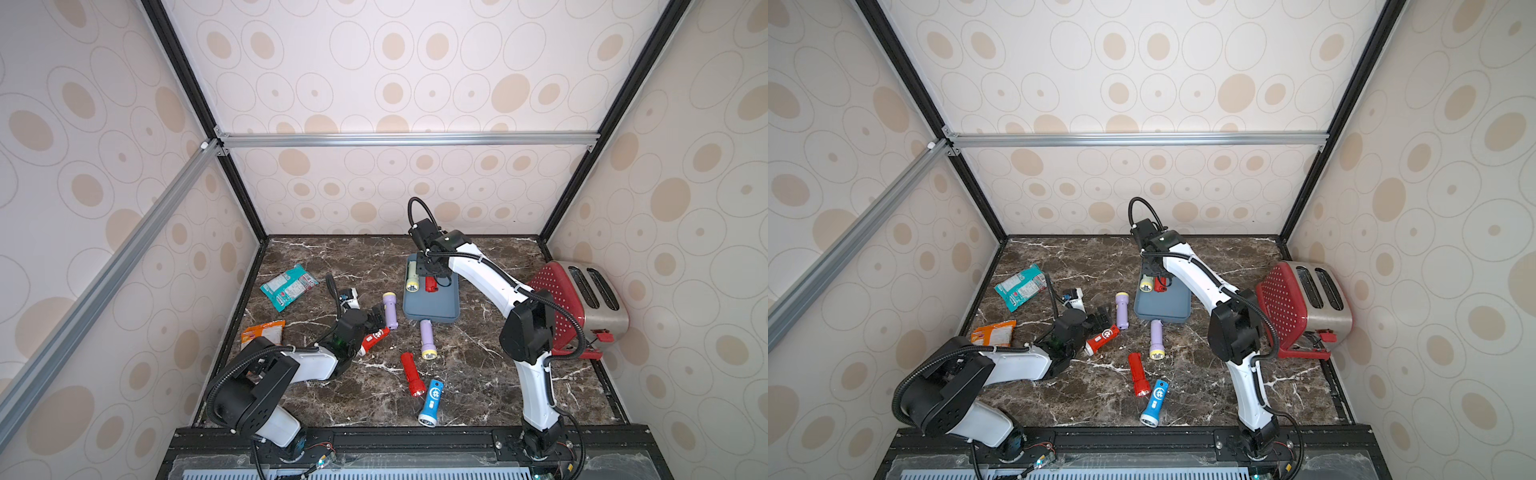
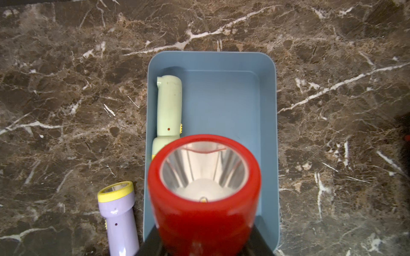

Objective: Put the flashlights into the storage boxes
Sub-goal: Place the flashlight at the storage box.

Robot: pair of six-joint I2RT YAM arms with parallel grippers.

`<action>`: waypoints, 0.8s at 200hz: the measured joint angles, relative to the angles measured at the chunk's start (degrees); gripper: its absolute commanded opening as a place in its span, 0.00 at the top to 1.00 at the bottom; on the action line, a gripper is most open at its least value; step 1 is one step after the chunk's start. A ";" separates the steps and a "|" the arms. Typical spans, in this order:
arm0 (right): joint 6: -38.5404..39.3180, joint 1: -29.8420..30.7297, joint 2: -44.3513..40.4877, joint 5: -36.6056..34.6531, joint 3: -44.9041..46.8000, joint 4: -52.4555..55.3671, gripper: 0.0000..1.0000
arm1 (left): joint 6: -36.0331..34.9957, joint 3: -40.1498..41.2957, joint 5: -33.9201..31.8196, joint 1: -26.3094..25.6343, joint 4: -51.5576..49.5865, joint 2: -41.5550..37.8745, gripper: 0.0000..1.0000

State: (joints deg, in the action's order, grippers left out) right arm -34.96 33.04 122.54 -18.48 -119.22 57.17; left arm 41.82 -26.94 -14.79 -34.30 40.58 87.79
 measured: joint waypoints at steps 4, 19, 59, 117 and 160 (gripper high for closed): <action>0.26 -0.15 0.04 -0.09 0.00 0.33 0.77 | 0.00 -0.13 0.04 0.07 -0.33 0.15 0.06; 0.90 -0.98 0.24 -0.17 0.00 0.70 0.77 | -0.04 -0.81 -0.02 0.24 -1.70 0.31 0.06; 1.03 -5.40 3.13 1.49 -1.38 0.17 0.77 | -0.50 -1.25 -1.05 0.31 -2.51 0.02 0.06; 0.31 -9.27 11.13 7.63 -5.62 -2.25 0.76 | -1.22 -1.25 -1.99 0.31 -2.51 -1.14 0.06; -0.81 -8.46 16.00 12.59 -10.21 -3.67 0.74 | -1.20 -1.38 -1.36 0.31 -2.69 -0.96 0.06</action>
State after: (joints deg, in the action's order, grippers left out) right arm -35.77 24.58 138.54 -5.89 -129.43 53.49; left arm 40.62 -28.32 -16.14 -34.00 37.89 86.83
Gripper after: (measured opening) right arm 0.383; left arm 0.936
